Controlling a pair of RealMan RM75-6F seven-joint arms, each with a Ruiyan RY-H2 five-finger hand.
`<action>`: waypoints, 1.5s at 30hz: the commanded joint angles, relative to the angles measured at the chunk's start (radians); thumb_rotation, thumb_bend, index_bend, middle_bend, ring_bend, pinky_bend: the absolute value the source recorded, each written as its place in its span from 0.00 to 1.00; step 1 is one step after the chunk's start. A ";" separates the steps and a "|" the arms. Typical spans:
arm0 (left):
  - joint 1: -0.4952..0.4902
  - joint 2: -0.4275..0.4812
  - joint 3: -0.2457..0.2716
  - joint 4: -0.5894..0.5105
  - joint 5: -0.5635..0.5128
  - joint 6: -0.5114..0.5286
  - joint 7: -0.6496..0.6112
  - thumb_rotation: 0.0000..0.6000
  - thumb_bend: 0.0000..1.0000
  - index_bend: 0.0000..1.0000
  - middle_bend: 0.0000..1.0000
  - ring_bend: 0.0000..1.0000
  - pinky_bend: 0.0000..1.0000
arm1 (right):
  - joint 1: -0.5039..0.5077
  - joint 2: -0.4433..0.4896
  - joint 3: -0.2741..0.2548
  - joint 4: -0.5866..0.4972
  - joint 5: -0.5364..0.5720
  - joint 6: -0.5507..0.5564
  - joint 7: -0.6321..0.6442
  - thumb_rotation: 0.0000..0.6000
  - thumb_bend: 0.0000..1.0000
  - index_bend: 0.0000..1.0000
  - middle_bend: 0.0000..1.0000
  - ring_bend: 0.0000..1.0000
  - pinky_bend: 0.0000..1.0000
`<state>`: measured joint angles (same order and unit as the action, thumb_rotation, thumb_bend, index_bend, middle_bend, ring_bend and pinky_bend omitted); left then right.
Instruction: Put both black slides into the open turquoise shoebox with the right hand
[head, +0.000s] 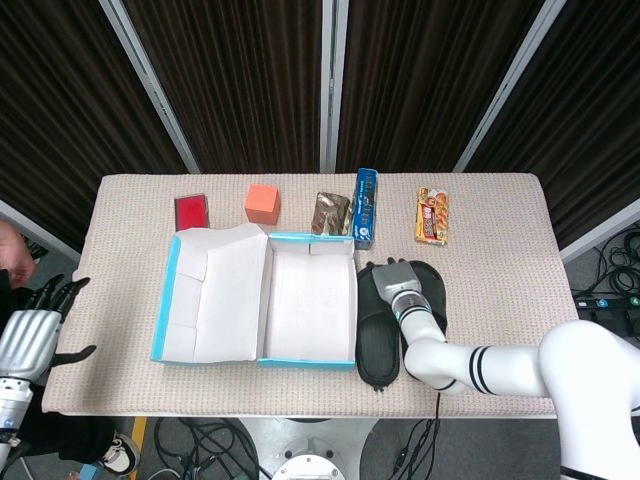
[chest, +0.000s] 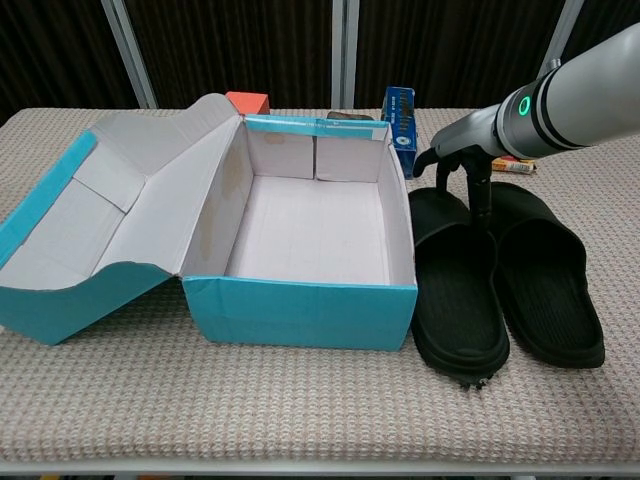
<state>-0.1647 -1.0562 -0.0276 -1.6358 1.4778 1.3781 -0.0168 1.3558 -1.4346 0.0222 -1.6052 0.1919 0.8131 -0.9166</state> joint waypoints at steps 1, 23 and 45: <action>0.001 -0.001 0.000 0.003 0.000 0.002 -0.005 1.00 0.01 0.10 0.15 0.04 0.18 | 0.003 -0.007 -0.003 0.007 0.004 -0.001 -0.002 1.00 0.00 0.02 0.20 0.03 0.10; 0.009 -0.007 0.003 0.019 -0.002 0.001 -0.046 1.00 0.00 0.10 0.15 0.04 0.18 | -0.020 -0.053 -0.001 0.035 -0.081 0.062 0.012 1.00 0.00 0.43 0.43 0.15 0.17; -0.003 -0.011 0.007 -0.003 -0.002 -0.023 -0.012 1.00 0.00 0.10 0.15 0.04 0.18 | -0.217 0.319 0.060 -0.322 -0.501 0.173 0.259 1.00 0.03 0.58 0.54 0.24 0.27</action>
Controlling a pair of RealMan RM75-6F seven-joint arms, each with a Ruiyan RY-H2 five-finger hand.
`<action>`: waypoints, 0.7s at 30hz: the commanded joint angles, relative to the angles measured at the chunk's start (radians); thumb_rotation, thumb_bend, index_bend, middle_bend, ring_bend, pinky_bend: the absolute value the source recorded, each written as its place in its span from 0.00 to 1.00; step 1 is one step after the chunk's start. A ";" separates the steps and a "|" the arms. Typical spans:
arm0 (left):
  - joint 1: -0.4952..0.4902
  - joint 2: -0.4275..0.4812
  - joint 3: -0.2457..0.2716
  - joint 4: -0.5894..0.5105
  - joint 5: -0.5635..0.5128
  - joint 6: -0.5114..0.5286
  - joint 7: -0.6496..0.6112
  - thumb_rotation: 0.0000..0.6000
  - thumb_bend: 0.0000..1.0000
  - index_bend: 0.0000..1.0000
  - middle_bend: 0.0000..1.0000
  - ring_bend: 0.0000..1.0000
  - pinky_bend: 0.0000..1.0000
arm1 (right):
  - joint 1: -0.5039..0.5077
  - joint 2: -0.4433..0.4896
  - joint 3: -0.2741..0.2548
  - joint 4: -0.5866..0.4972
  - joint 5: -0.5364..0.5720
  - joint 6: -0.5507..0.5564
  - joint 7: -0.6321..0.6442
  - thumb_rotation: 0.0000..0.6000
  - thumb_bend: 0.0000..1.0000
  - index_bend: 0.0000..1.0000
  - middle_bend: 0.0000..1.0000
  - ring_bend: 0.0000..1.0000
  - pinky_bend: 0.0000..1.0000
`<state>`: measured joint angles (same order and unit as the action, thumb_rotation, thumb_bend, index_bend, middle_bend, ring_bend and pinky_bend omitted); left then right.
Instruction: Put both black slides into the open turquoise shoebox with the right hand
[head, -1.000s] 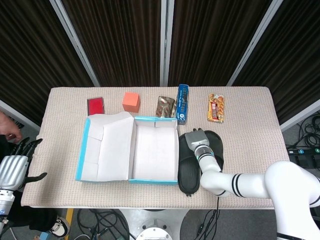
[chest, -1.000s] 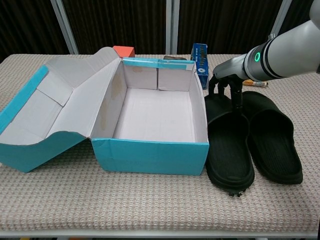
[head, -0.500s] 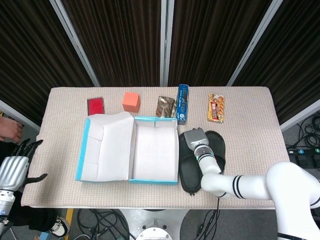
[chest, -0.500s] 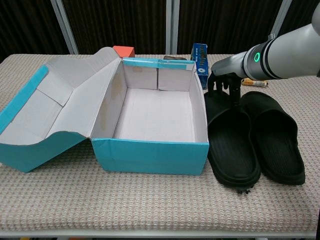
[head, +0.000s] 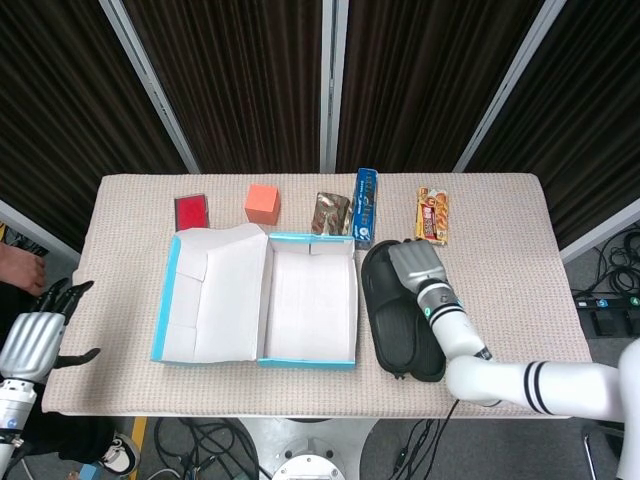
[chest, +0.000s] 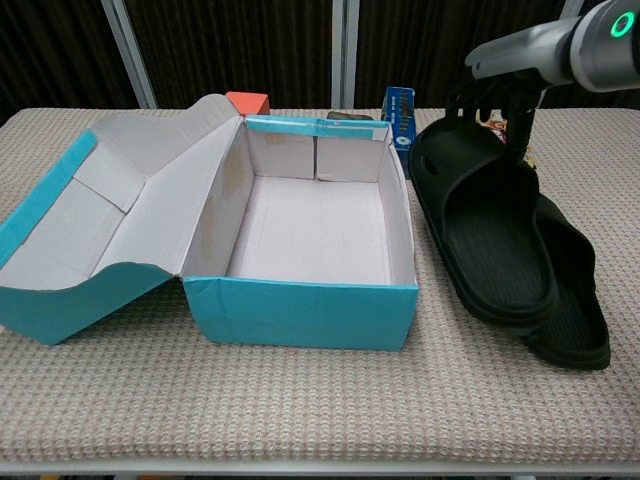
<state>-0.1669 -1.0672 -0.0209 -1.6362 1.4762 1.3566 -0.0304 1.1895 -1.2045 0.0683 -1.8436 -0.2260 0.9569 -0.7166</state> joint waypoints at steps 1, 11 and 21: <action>-0.001 0.000 0.000 -0.004 0.000 -0.002 0.003 1.00 0.00 0.10 0.15 0.04 0.18 | -0.064 0.113 0.018 -0.106 -0.109 0.037 0.075 1.00 0.03 0.59 0.54 0.24 0.27; -0.003 0.002 -0.002 -0.021 0.004 0.004 0.017 1.00 0.00 0.10 0.16 0.04 0.18 | -0.191 0.259 0.110 -0.236 -0.341 0.067 0.300 1.00 0.03 0.59 0.55 0.30 0.42; -0.001 0.011 -0.005 -0.022 -0.003 0.006 0.007 1.00 0.00 0.10 0.15 0.04 0.18 | -0.227 0.162 0.169 -0.176 -0.419 0.062 0.431 1.00 0.03 0.60 0.56 0.33 0.44</action>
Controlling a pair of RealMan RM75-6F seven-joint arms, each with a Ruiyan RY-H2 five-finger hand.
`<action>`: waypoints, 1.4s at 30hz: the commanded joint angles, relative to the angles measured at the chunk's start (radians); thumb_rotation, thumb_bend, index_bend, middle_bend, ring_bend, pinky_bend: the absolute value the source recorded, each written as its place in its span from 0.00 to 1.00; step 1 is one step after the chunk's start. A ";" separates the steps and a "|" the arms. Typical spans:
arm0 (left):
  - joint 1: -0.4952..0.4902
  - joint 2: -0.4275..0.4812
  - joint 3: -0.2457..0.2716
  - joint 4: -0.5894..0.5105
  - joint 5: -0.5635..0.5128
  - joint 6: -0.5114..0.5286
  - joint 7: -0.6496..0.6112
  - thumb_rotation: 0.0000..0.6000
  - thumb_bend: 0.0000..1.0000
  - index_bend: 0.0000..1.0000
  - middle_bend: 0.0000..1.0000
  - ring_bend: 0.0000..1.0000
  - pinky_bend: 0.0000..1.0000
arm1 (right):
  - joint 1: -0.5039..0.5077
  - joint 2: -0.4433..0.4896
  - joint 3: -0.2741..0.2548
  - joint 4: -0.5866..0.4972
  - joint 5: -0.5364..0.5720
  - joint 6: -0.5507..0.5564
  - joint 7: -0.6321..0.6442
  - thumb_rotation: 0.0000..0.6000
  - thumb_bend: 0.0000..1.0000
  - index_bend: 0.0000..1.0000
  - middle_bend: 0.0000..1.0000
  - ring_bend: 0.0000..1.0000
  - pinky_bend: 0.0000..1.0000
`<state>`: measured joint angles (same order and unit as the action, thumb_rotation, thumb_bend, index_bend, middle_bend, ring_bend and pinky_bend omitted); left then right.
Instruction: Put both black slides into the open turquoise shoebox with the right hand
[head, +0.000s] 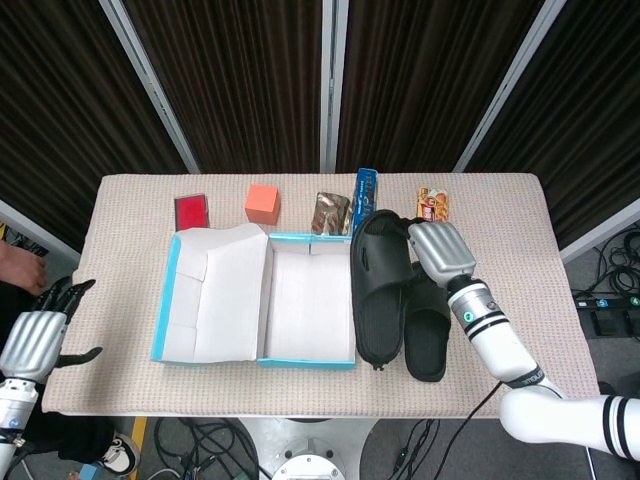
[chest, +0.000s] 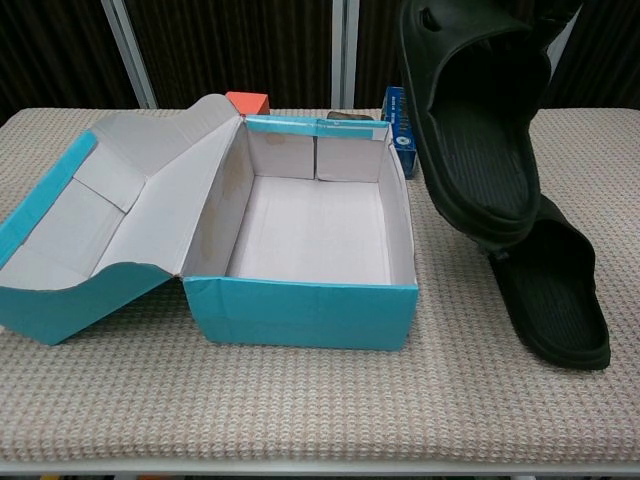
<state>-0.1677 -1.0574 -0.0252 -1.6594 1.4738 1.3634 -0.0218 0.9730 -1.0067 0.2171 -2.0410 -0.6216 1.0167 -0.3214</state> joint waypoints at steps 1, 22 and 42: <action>0.000 0.001 0.000 0.002 -0.001 -0.002 -0.003 1.00 0.00 0.10 0.15 0.04 0.18 | -0.013 -0.050 0.027 0.029 -0.034 0.005 0.051 1.00 0.03 0.60 0.56 0.33 0.44; 0.005 0.004 -0.003 0.029 -0.008 0.003 -0.027 1.00 0.00 0.10 0.15 0.04 0.18 | -0.084 -0.516 0.108 0.453 -0.395 -0.059 0.597 1.00 0.03 0.60 0.56 0.36 0.44; -0.011 -0.010 -0.011 0.086 -0.027 -0.031 -0.058 1.00 0.00 0.10 0.15 0.04 0.18 | 0.046 -0.729 0.145 0.913 -0.656 -0.331 1.103 1.00 0.03 0.61 0.56 0.35 0.44</action>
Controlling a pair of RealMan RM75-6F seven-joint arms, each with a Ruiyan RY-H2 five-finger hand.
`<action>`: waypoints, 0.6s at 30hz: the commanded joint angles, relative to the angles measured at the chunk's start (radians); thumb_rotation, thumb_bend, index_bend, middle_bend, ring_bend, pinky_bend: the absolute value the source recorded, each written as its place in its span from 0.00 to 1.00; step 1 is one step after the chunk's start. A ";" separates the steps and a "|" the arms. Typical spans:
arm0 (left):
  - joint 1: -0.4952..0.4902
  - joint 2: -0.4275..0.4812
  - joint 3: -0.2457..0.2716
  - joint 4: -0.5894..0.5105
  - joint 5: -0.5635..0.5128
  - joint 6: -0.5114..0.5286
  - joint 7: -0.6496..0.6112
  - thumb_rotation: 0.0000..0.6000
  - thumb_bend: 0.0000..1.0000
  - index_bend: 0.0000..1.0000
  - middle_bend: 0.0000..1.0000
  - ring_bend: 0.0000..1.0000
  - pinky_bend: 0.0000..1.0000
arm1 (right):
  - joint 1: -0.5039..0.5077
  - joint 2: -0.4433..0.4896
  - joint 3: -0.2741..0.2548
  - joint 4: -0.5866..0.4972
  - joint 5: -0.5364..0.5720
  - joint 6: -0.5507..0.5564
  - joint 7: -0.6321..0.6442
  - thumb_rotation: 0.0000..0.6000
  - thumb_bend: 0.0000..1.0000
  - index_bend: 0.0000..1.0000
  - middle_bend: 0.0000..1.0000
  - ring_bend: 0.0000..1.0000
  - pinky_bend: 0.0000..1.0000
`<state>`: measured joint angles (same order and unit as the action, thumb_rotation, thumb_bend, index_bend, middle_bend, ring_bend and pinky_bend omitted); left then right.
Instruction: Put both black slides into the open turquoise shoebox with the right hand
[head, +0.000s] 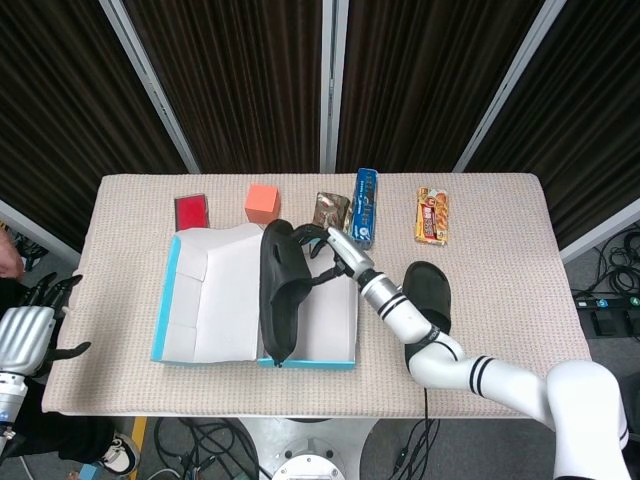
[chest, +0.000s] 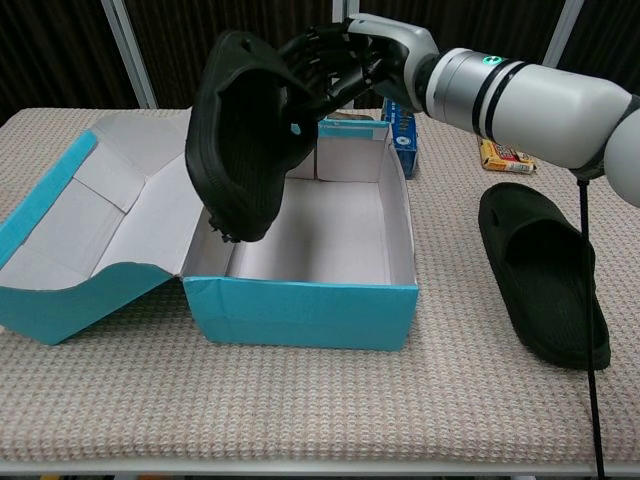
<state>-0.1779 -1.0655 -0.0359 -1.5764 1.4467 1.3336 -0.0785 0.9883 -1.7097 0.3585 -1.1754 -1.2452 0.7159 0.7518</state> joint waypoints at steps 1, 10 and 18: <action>-0.001 -0.004 0.000 0.006 0.000 -0.001 -0.003 1.00 0.00 0.10 0.15 0.04 0.18 | 0.041 -0.037 0.003 0.067 -0.043 -0.036 0.041 1.00 0.03 0.61 0.56 0.35 0.44; -0.005 -0.010 0.002 0.031 0.009 -0.005 -0.024 1.00 0.00 0.10 0.15 0.04 0.18 | 0.084 -0.112 -0.018 0.183 -0.110 -0.024 0.108 1.00 0.03 0.61 0.56 0.35 0.44; -0.007 -0.016 0.003 0.055 0.017 -0.005 -0.055 1.00 0.00 0.10 0.15 0.04 0.18 | 0.100 -0.151 -0.029 0.248 -0.125 -0.003 0.115 1.00 0.03 0.61 0.56 0.35 0.44</action>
<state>-0.1846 -1.0803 -0.0334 -1.5225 1.4618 1.3281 -0.1313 1.0854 -1.8541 0.3332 -0.9373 -1.3669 0.7080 0.8683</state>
